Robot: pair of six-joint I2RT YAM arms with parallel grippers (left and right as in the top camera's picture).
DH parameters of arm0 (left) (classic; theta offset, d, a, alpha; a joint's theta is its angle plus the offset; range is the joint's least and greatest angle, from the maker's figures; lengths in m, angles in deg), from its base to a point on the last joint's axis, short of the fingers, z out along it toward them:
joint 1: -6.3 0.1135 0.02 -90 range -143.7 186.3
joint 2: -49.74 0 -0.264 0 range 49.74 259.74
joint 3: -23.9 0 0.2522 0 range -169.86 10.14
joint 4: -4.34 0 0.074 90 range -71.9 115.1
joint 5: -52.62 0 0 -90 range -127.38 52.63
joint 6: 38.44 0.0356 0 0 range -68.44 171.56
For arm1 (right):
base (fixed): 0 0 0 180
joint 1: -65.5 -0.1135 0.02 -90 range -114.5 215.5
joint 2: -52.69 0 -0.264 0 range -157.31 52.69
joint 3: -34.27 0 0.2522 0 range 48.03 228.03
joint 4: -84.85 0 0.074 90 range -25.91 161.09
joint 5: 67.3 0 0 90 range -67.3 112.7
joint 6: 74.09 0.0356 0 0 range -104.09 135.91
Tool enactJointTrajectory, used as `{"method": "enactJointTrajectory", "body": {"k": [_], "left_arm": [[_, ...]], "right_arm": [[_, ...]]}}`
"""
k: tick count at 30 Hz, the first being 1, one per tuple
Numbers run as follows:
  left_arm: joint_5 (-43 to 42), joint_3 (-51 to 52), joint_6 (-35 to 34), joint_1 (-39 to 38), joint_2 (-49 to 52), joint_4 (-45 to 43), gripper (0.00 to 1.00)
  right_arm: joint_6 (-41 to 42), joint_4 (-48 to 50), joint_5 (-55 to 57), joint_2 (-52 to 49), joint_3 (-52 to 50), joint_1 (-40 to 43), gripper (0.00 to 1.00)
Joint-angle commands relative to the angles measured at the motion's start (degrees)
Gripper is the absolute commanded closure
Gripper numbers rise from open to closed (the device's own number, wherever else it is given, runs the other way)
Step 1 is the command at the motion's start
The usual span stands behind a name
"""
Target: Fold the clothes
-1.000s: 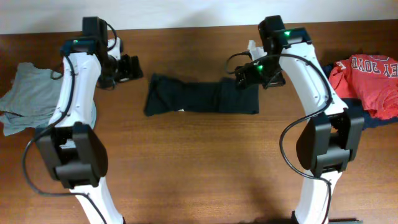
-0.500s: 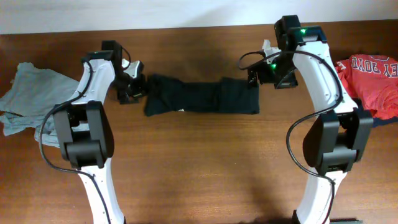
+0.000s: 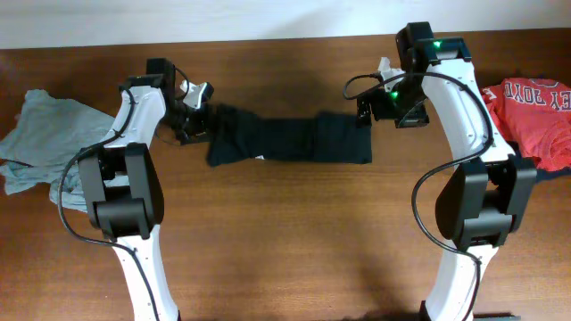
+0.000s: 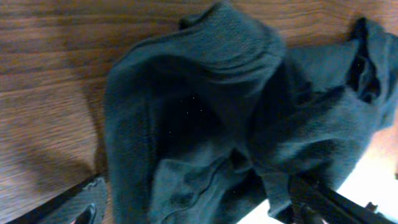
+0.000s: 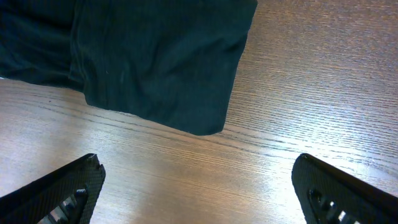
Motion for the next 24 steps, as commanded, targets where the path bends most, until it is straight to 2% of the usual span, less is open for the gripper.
{"method": "enactJointTrajectory", "body": {"k": [1,2,3,9,11,13,15,20,22,24], "left_arm": [[-4.44,0.5,1.33,-0.57,0.9,-0.61,0.11],[-4.79,0.5,1.33,-0.87,0.9,-0.9,0.11],[-5.01,0.57,1.33,-1.22,0.9,-1.27,0.17],[-4.96,3.93,1.33,-4.22,1.51,-5.31,0.21],[-4.96,5.62,1.31,-4.72,1.9,-6.64,0.26],[-4.96,6.34,1.29,-4.92,2.38,-7.02,0.34],[-4.96,6.34,1.22,-4.9,2.82,-6.99,0.48],[-4.92,5.79,-0.11,-3.48,2.8,-6.51,0.91],[-4.94,5.49,-1.33,-2.29,2.78,-5.95,0.98],[-4.92,5.01,-1.33,-0.92,2.64,-4.55,0.99]], "right_arm": [[0.22,-0.17,-0.55,-0.48,0.98,0.26,0.01],[0.22,-0.17,-0.57,-0.46,0.98,0.26,0.01],[0.22,-0.2,-0.55,-0.48,0.98,0.26,0.01],[0.22,-0.92,-0.55,-0.46,0.98,0.26,0.01],[0.2,-1.16,-0.55,-0.46,0.98,0.26,0.01],[0.2,-1.29,-0.55,-0.48,0.98,0.26,0.01],[0.22,-1.31,-0.55,-0.48,0.98,0.26,0.01],[0.22,-1.31,-0.55,-0.48,0.98,0.26,0.01],[0.22,-1.31,-0.55,-0.46,0.98,0.26,0.01],[0.22,-1.31,-0.55,-0.46,0.98,0.26,0.01]]}}
